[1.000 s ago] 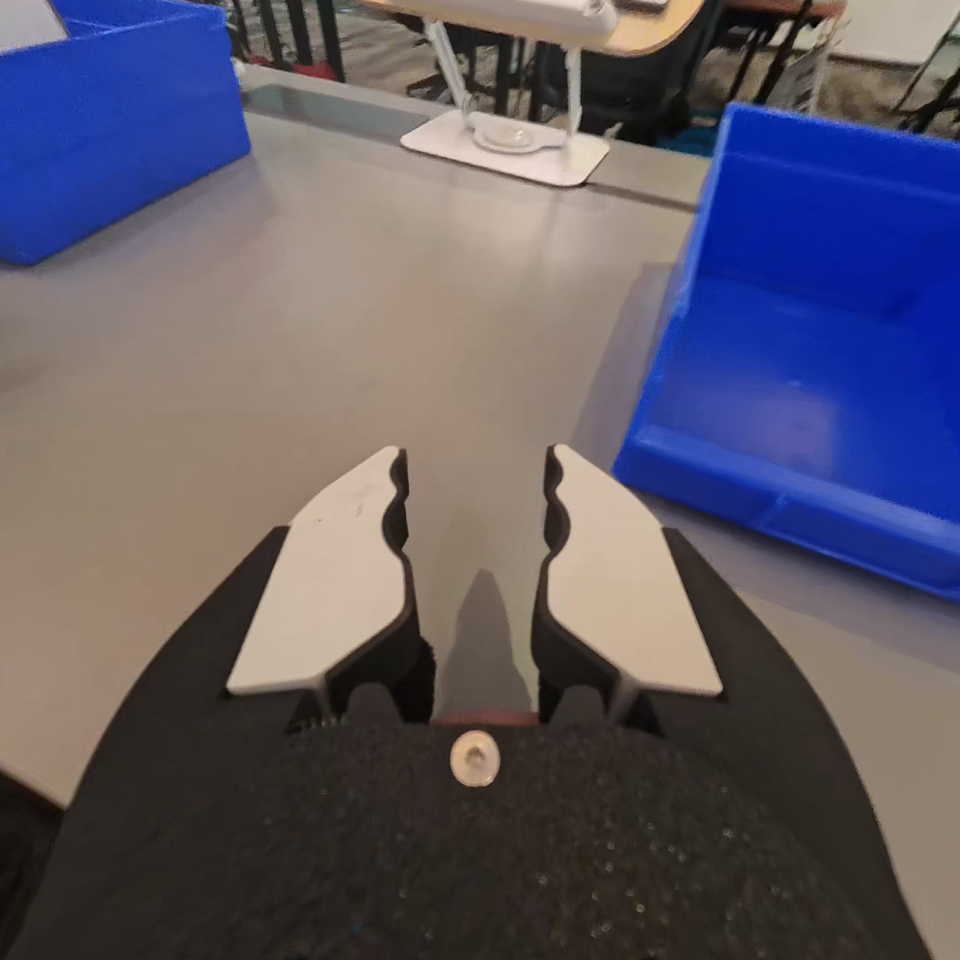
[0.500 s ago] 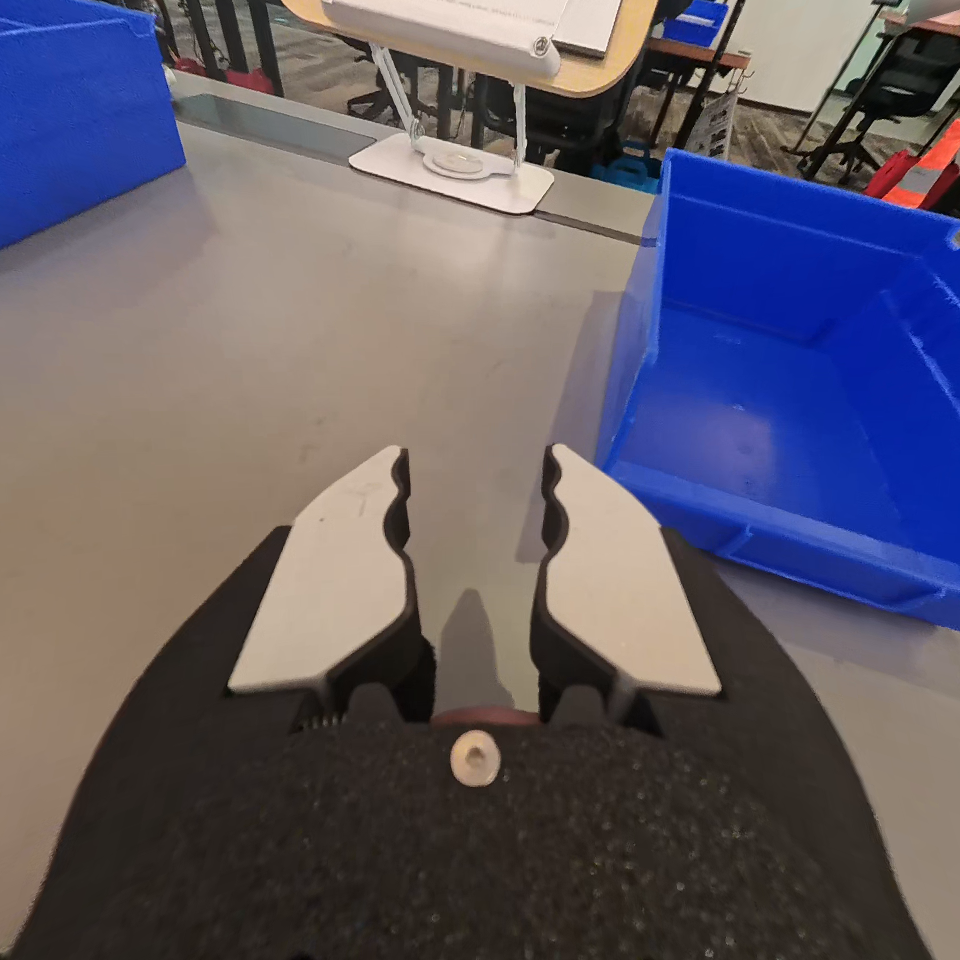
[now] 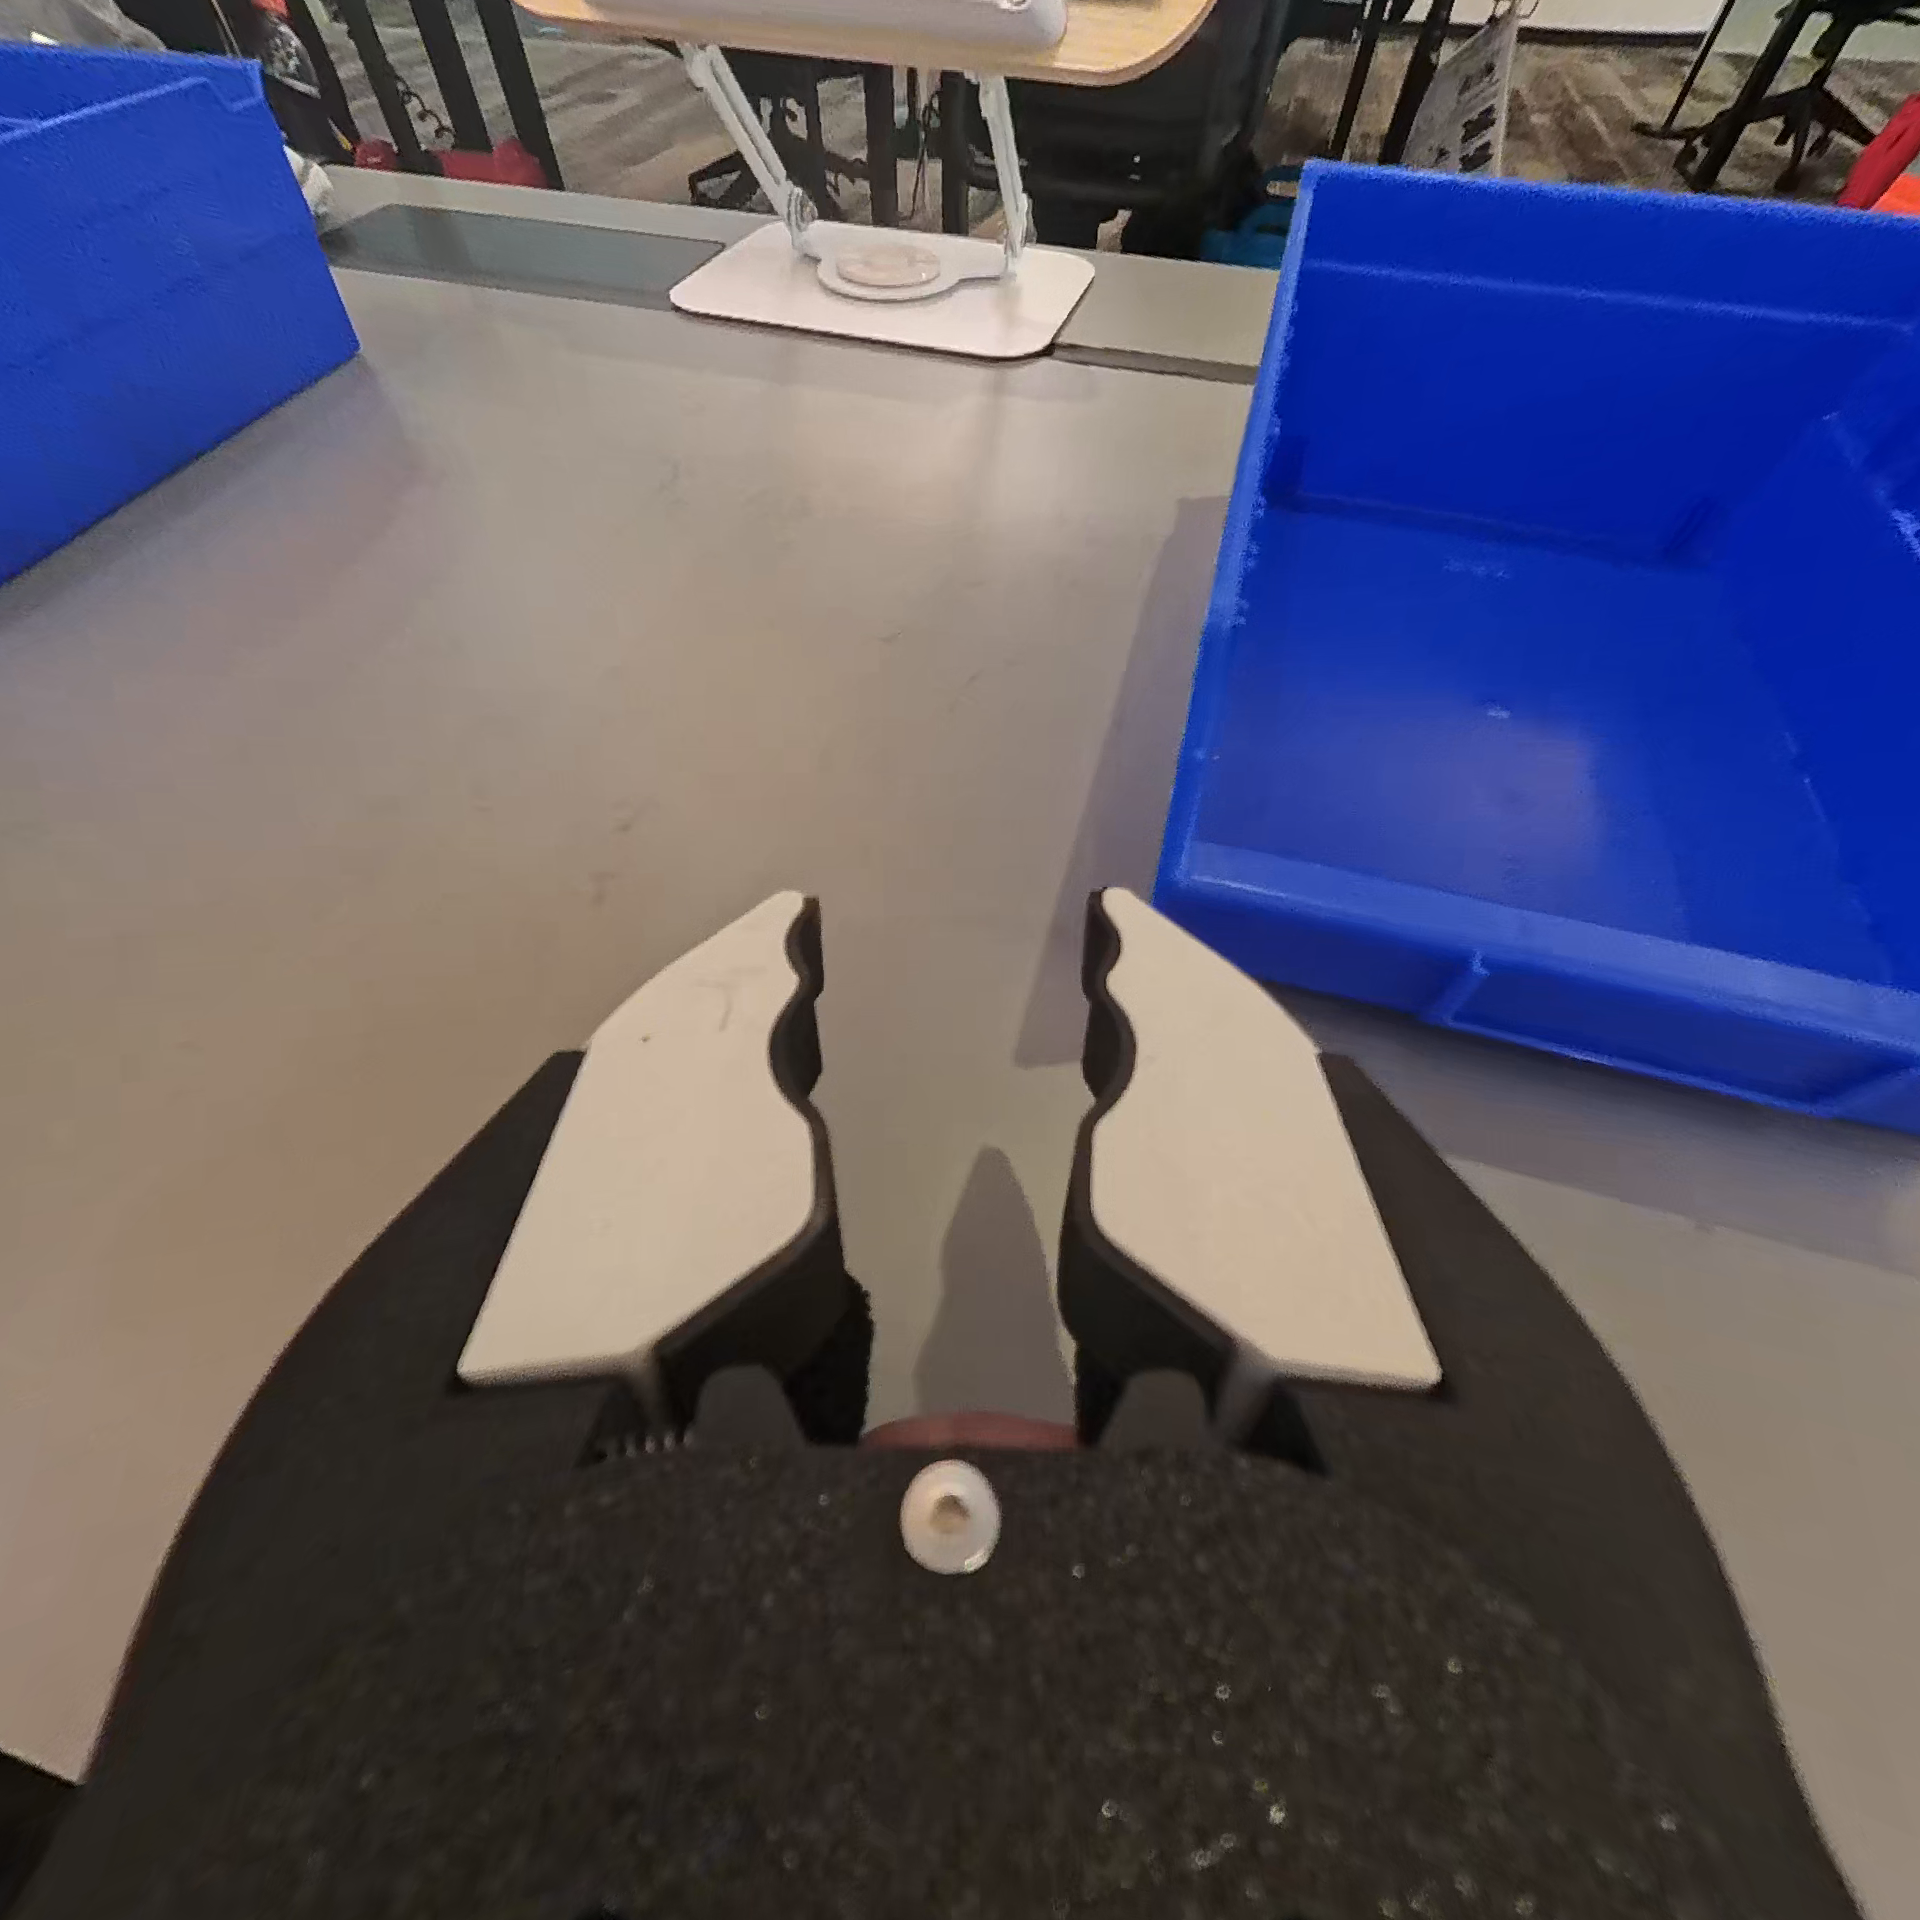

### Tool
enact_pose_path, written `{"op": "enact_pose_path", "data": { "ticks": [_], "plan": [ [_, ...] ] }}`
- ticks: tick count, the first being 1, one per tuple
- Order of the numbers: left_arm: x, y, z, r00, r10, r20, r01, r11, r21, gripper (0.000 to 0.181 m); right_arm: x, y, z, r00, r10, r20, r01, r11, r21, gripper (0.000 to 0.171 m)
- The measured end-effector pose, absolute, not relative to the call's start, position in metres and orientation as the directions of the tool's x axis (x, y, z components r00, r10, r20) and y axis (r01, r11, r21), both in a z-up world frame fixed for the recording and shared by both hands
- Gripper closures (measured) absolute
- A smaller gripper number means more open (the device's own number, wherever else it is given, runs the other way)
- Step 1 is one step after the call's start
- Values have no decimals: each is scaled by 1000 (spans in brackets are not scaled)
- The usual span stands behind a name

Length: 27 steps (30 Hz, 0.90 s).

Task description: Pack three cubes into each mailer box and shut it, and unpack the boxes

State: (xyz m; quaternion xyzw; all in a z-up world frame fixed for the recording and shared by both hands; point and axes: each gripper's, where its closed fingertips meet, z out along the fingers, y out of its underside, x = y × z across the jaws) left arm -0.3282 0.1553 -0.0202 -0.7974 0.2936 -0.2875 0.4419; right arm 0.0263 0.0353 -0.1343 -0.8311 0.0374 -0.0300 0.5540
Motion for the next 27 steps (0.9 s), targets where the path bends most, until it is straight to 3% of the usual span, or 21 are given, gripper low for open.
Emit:
{"op": "enact_pose_path", "data": {
  "ticks": [4,9,12,15,19,22,27],
  "plan": [
    [-372,231,12,672,-738,56,-389,-416,-822,99,15,36,-139,998,-51,-22,-41,-408,-912,123],
    [-397,319,-33,774,-577,259,-369,-745,-556,87,6,31,-143,999,-34,-38,-48,-429,-902,123],
    [-411,349,-63,862,-474,181,-360,-824,-438,76,3,30,-142,999,-22,-44,-50,-423,-905,123],
    [-405,358,-77,888,-439,140,-364,-854,-372,69,5,30,-143,999,-26,-30,-38,-427,-904,123],
    [-417,368,-97,903,-423,-75,-428,-868,-253,57,6,28,-141,998,-23,-66,-70,-425,-902,124],
    [-413,365,-108,907,-416,-59,-419,-886,-199,55,3,27,-140,997,-14,-77,-76,-428,-901,124],
    [-412,365,-122,895,-422,-143,-443,-879,-179,56,0,26,-144,999,-1,-43,-39,-444,-895,124]
  ]
}}
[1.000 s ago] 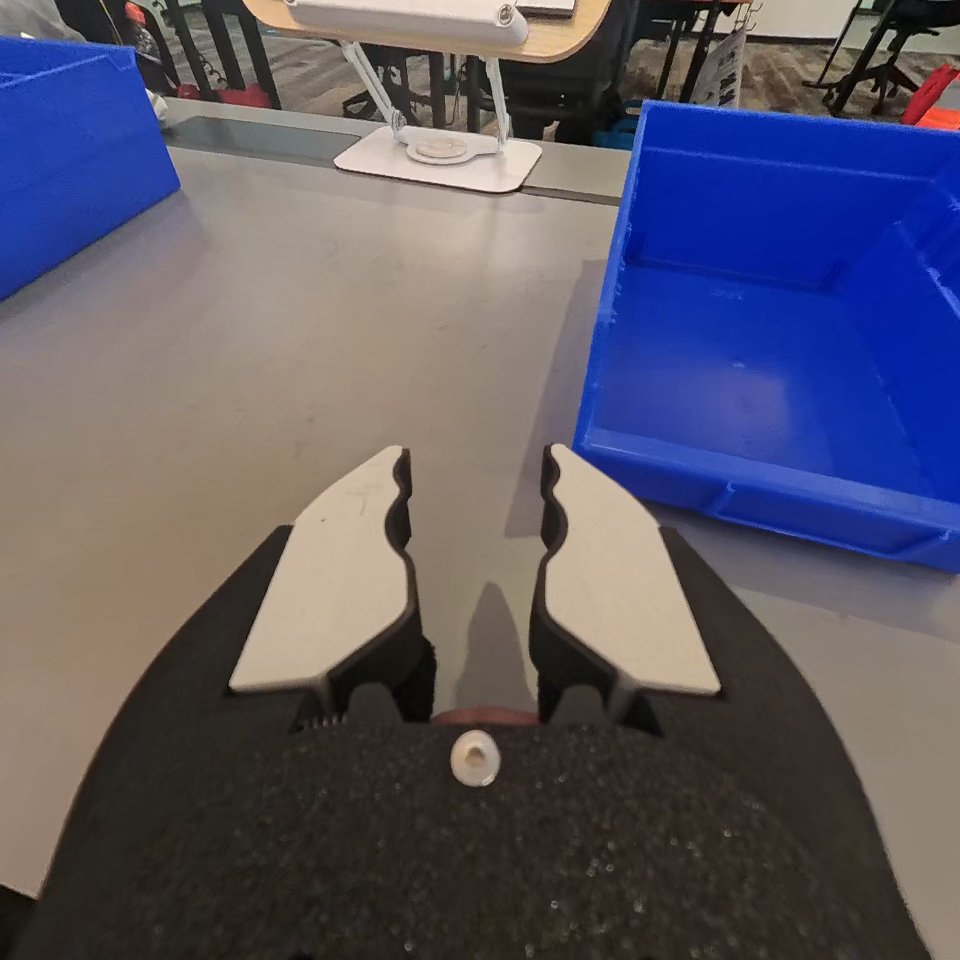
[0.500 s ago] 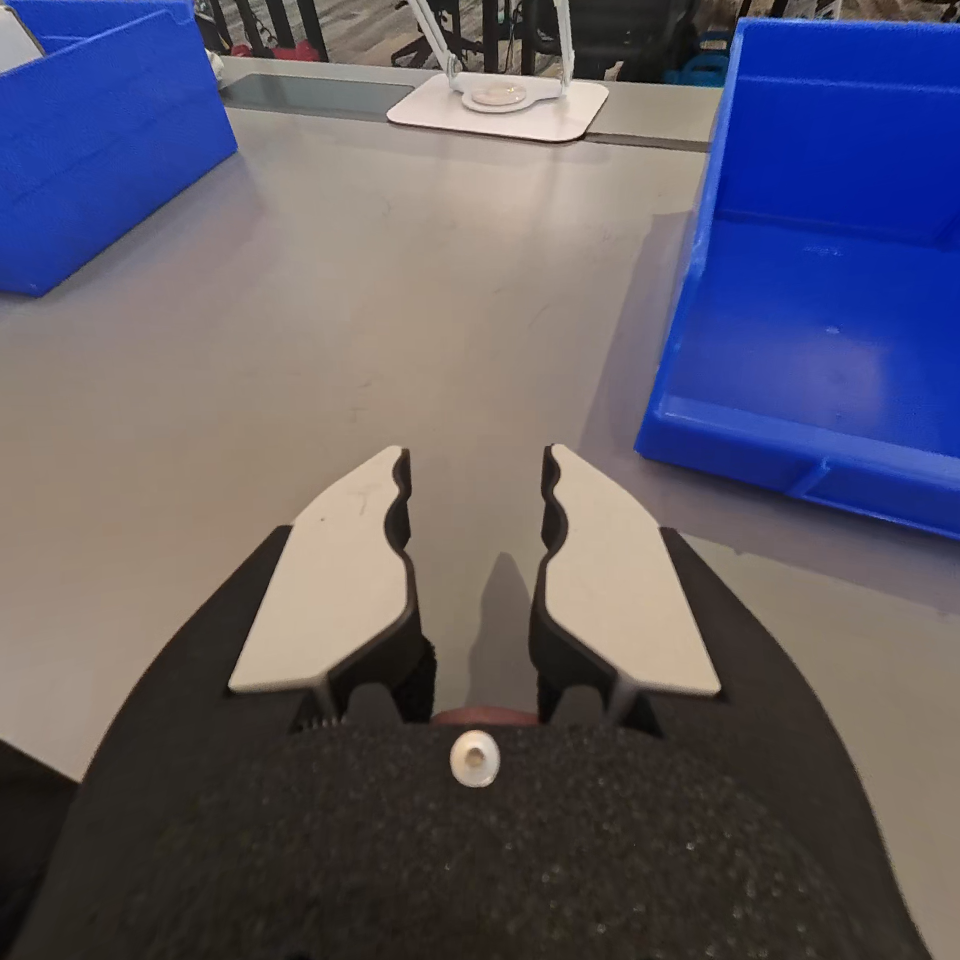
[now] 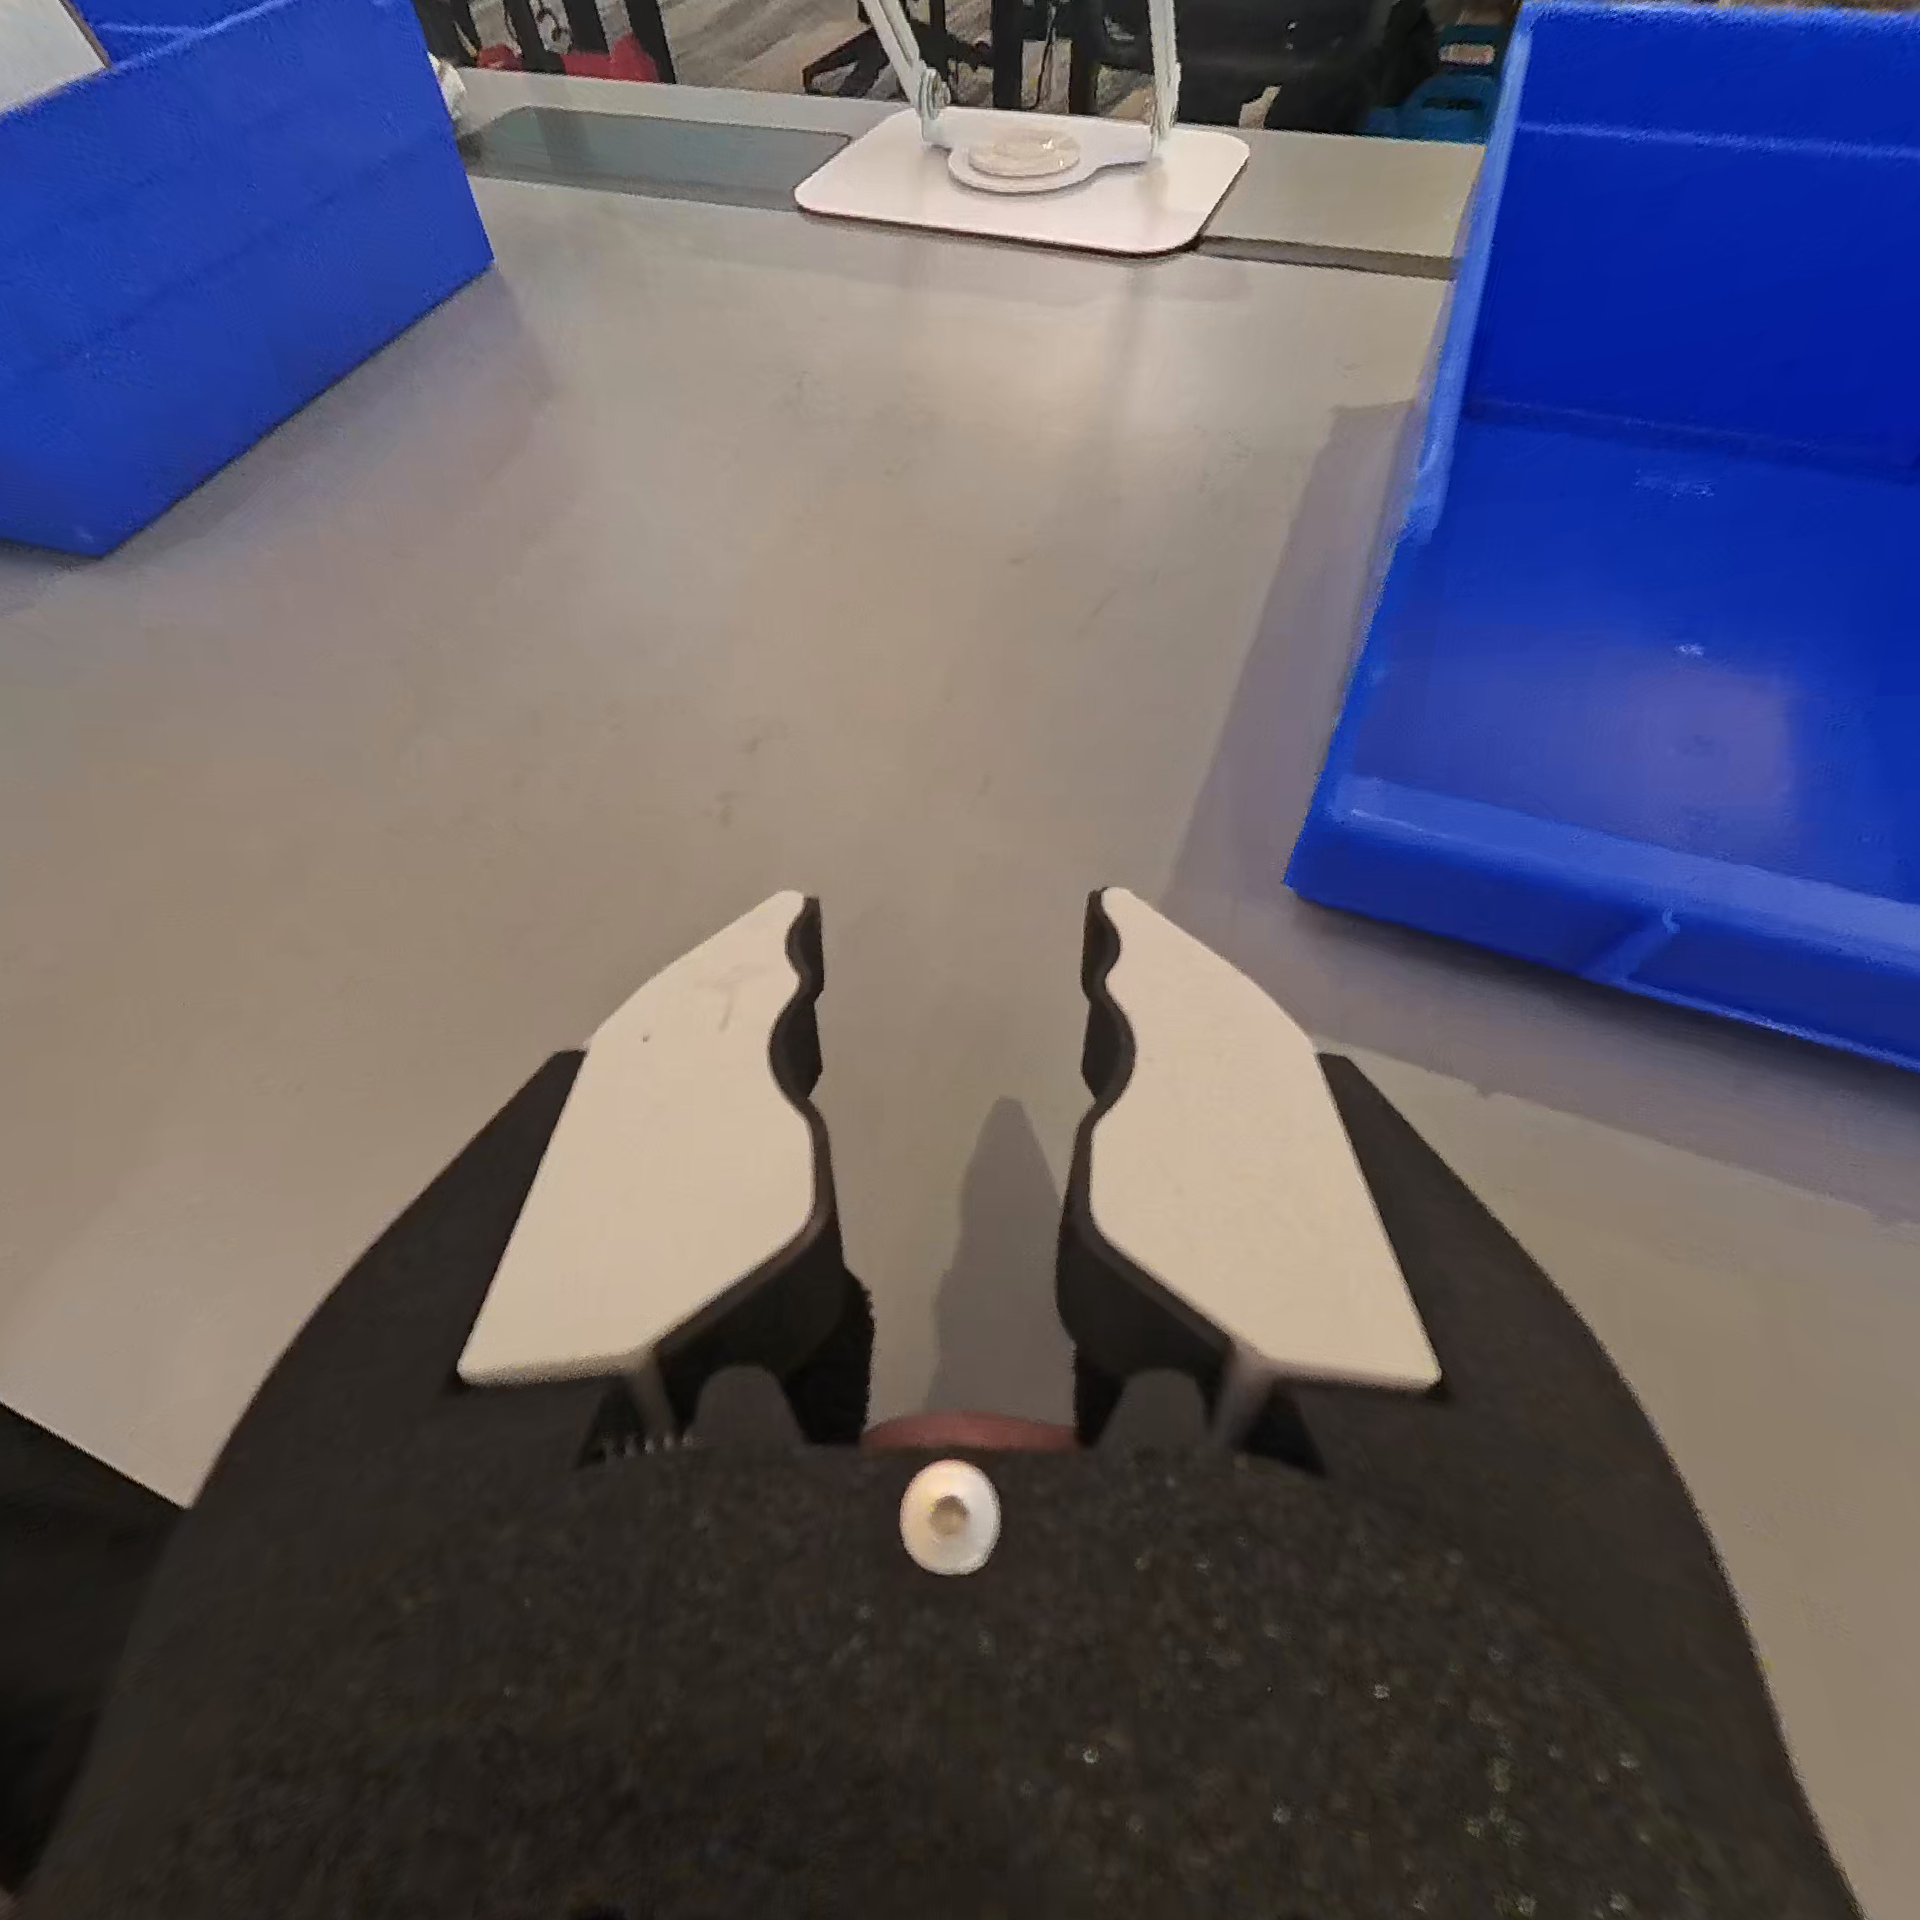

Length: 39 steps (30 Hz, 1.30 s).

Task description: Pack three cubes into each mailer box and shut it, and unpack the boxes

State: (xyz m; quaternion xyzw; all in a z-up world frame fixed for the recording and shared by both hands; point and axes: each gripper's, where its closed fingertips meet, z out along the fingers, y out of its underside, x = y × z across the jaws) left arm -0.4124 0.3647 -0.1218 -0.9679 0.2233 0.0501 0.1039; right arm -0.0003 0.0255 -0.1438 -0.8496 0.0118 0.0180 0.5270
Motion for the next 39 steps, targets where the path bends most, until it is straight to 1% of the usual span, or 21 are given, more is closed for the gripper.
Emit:
{"op": "enact_pose_path", "data": {
  "ticks": [4,9,11,15,17,20,23,26,29,31,33,34,37,39],
  "plan": [
    [-413,361,-126,860,-472,-195,-502,-851,-154,53,-4,25,-147,999,13,-44,-34,-461,-887,124],
    [-410,353,-125,813,-553,-185,-577,-808,-118,54,-5,25,-148,999,18,-43,-30,-464,-885,124],
    [-404,349,-122,808,-569,-150,-587,-799,-133,54,-5,25,-147,999,17,-49,-35,-462,-886,124],
    [-396,353,-100,828,-555,-80,-557,-802,-215,55,-3,25,-145,999,13,-52,-40,-457,-889,124],
    [-377,352,-79,822,-569,15,-541,-790,-289,56,-3,25,-143,999,13,-52,-41,-452,-891,124],
    [-328,332,-41,762,-630,152,-534,-743,-404,56,-3,25,-139,999,7,-37,-30,-434,-900,126],
    [-261,290,-28,637,-743,206,-604,-647,-465,56,-5,27,-138,999,16,-32,-22,-429,-903,127],
    [-205,246,-54,524,-843,123,-728,-518,-449,57,-10,28,-143,999,32,-33,-15,-443,-896,127],
    [-171,213,-102,446,-893,57,-824,-435,-363,57,-11,27,-144,999,38,-25,-6,-445,-896,127],
    [-159,207,-134,461,-887,35,-842,-450,-298,58,-10,26,-144,999,39,-14,5,-445,-895,127],
    [-156,210,-160,516,-856,25,-829,-506,-237,63,-9,24,-143,999,37,-10,7,-444,-896,127],
    [-155,214,-168,547,-837,8,-815,-535,-221,60,-10,24,-142,999,38,-10,7,-442,-897,127],
    [-149,217,-169,613,-790,-8,-766,-591,-252,58,-9,22,-141,999,39,5,22,-440,-898,127],
    [-145,205,-169,622,-782,42,-748,-609,-263,62,-9,22,-141,999,42,17,34,-442,-897,127]
  ]
}}
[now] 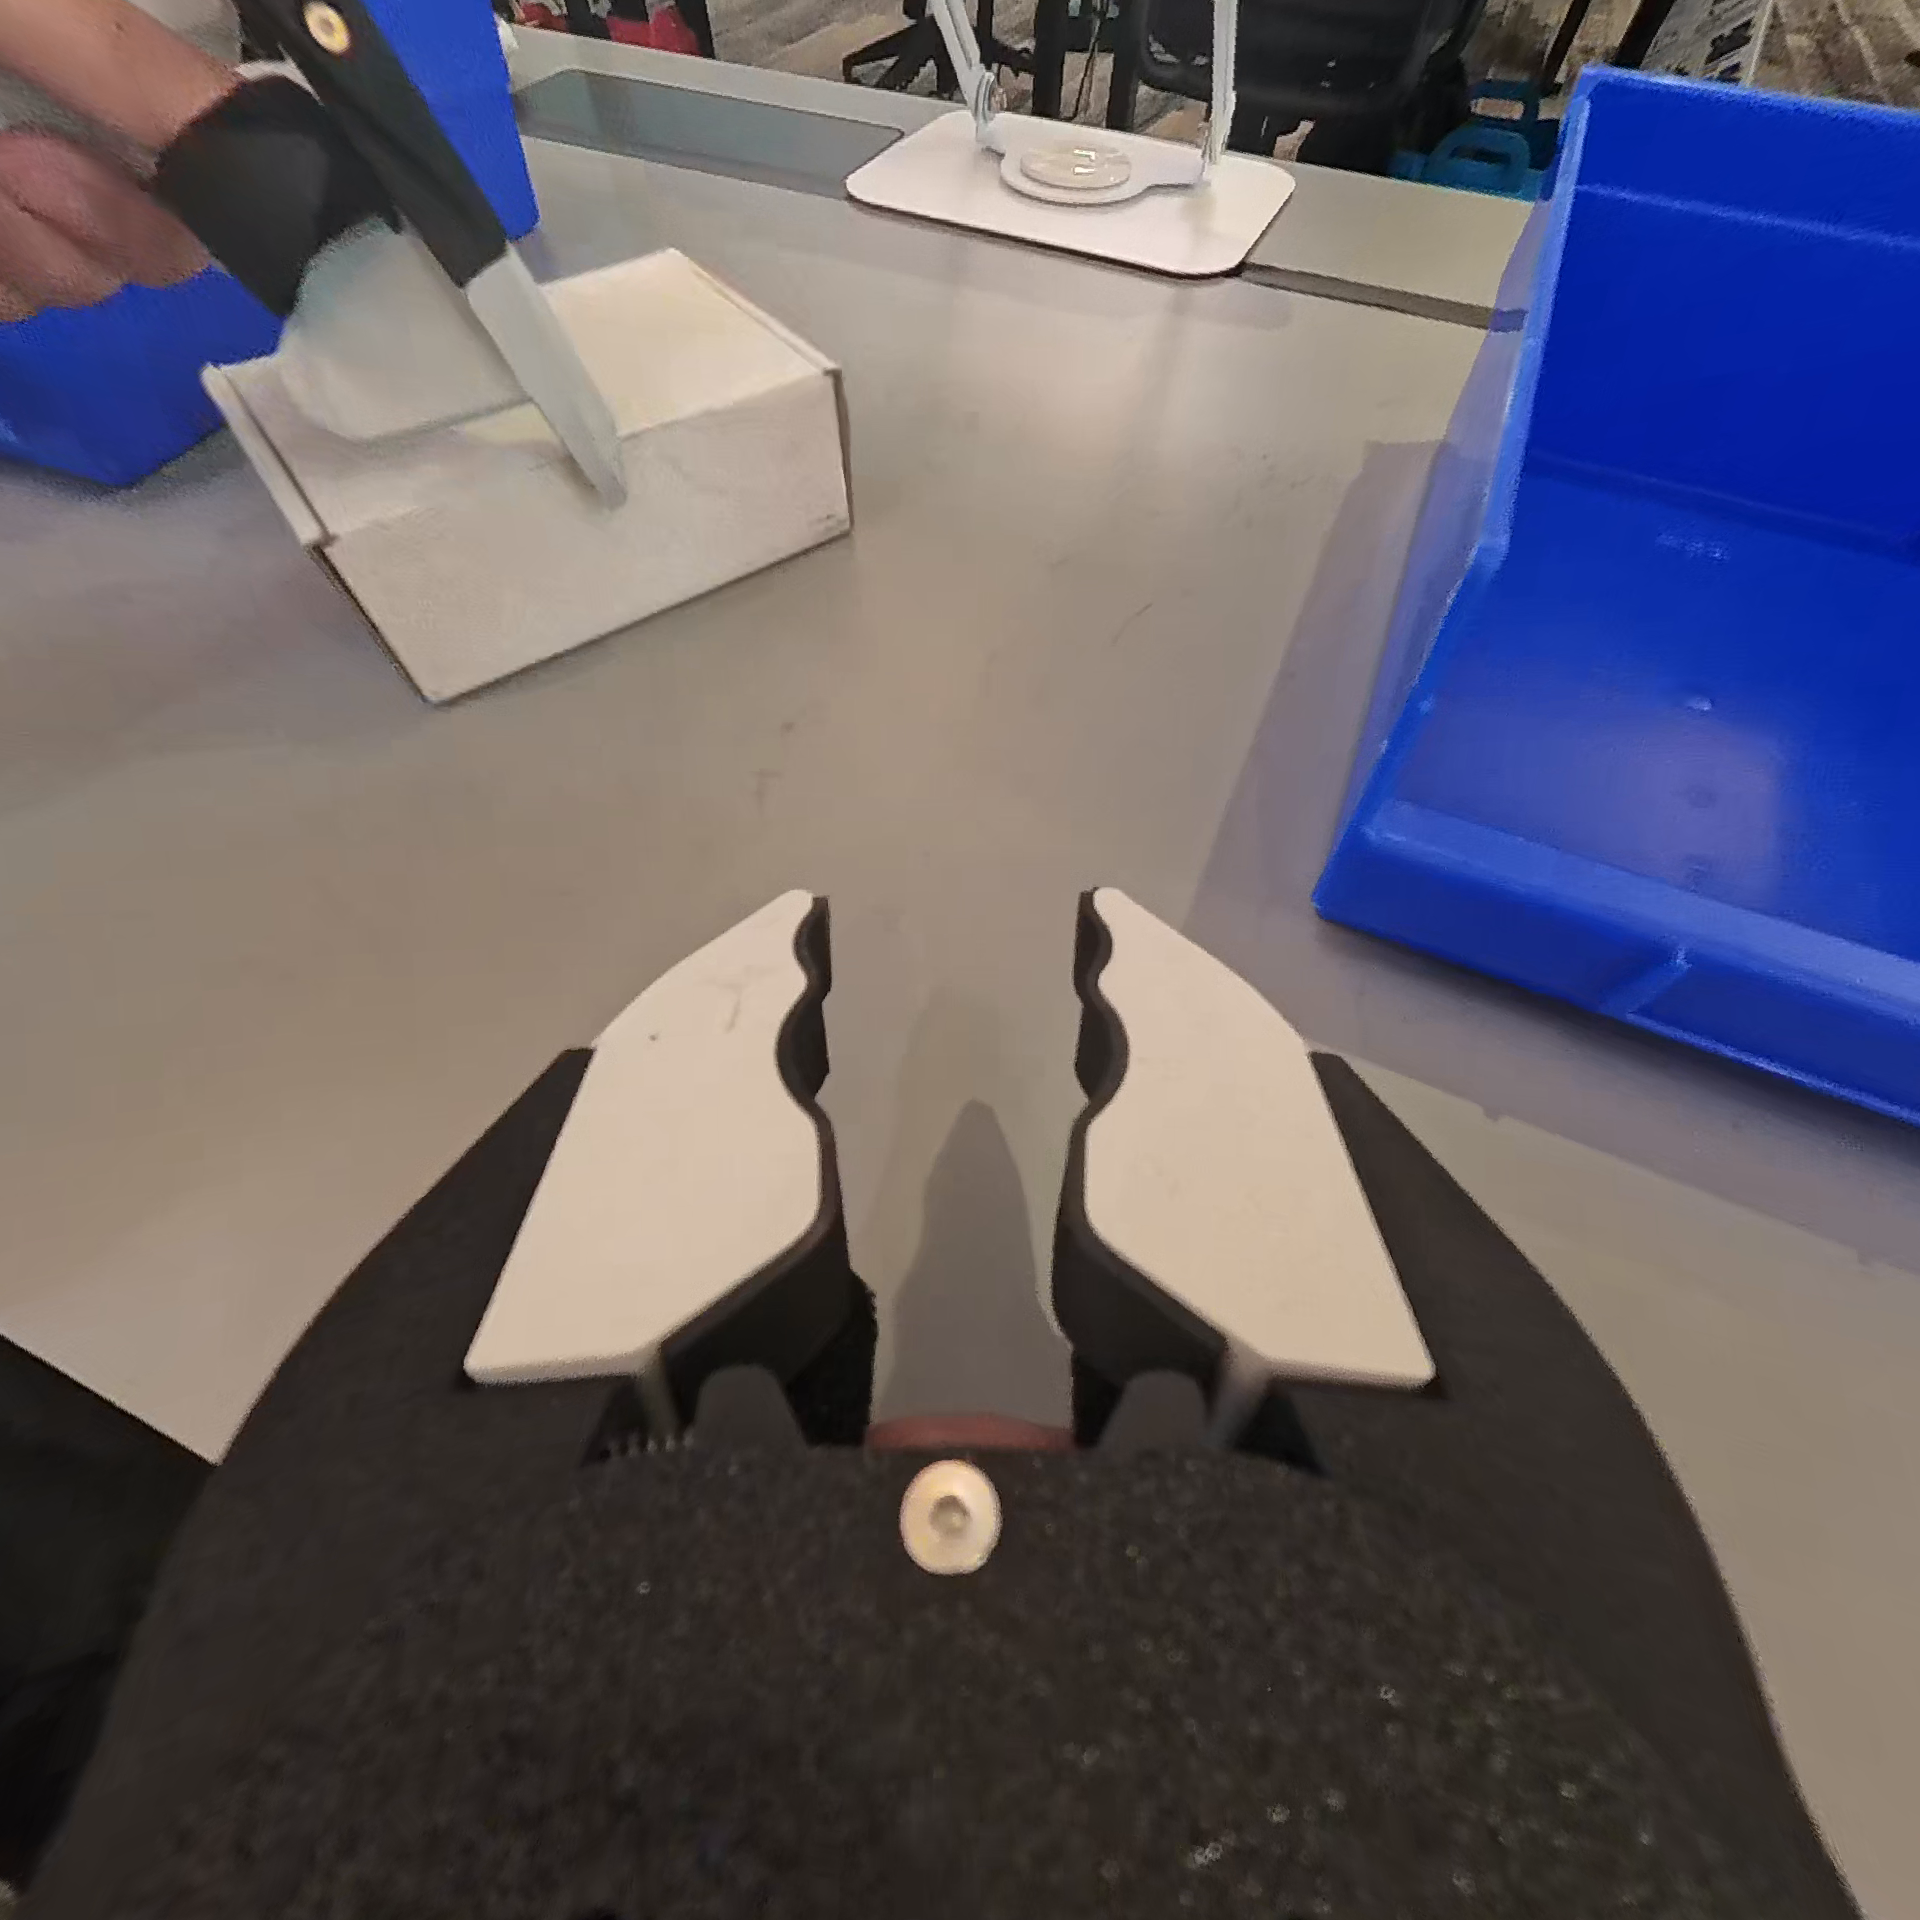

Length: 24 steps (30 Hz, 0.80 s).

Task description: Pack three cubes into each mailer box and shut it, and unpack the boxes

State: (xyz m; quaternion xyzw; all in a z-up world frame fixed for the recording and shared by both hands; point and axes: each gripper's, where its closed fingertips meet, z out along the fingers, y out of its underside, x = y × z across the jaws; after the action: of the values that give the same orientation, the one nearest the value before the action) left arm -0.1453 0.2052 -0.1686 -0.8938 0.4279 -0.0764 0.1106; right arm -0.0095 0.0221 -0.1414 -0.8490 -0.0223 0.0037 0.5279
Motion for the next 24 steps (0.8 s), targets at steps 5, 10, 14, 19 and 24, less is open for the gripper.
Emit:
{"op": "enact_pose_path", "data": {
  "ticks": [5,10,14,19,24],
  "plan": [
    [-148,161,-165,618,-716,326,-660,-697,-280,69,-18,23,-149,996,75,44,75,-474,-877,123],
    [-153,116,-160,485,-606,630,-554,-771,-315,92,-62,26,-149,974,220,53,153,-465,-872,109],
    [-154,103,-152,342,-602,721,-479,-772,-418,103,-90,45,-159,963,254,93,212,-499,-840,93],
    [-138,95,-135,209,-586,783,-387,-785,-484,120,-102,74,-166,984,112,140,179,-560,-809,77],
    [-153,106,-134,235,-655,718,-377,-743,-554,113,-76,99,-162,991,17,132,119,-559,-821,74]
  ]
}}
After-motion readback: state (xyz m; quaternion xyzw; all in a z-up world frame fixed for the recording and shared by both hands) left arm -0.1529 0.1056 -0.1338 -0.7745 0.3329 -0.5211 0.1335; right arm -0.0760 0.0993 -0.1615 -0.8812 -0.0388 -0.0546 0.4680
